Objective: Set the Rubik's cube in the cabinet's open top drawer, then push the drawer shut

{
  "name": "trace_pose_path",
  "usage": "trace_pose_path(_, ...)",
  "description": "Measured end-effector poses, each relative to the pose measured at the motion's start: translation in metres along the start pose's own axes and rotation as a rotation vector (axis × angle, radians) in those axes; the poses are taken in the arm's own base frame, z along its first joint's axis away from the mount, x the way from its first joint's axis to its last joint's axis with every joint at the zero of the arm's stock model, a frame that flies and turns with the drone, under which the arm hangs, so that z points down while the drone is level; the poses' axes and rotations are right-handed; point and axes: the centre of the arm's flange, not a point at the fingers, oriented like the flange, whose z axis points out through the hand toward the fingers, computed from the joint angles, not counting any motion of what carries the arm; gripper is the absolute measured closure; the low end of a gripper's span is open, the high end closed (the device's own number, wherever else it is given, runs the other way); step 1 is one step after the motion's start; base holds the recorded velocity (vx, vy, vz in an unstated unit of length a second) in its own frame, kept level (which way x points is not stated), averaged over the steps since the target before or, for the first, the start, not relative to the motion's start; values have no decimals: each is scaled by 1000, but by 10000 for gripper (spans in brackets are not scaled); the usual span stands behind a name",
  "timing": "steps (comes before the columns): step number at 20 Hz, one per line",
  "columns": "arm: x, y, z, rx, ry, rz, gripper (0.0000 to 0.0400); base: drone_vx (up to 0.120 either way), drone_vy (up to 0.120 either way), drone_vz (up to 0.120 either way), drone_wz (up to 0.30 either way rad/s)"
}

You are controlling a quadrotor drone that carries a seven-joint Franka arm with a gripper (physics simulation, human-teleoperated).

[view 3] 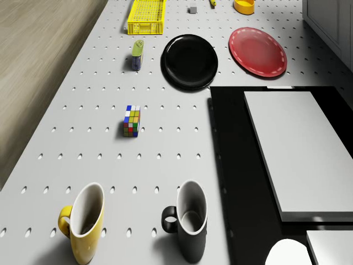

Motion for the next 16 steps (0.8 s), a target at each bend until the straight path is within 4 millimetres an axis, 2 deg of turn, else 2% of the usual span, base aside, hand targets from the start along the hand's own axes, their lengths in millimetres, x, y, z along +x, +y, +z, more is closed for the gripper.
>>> trace_pose_path(6,1,-1,-19,3,3,0,0,120,120,0,0)
trace_pose_path(16,1,-1,-26,9,9,0,0,120,120,0,0)
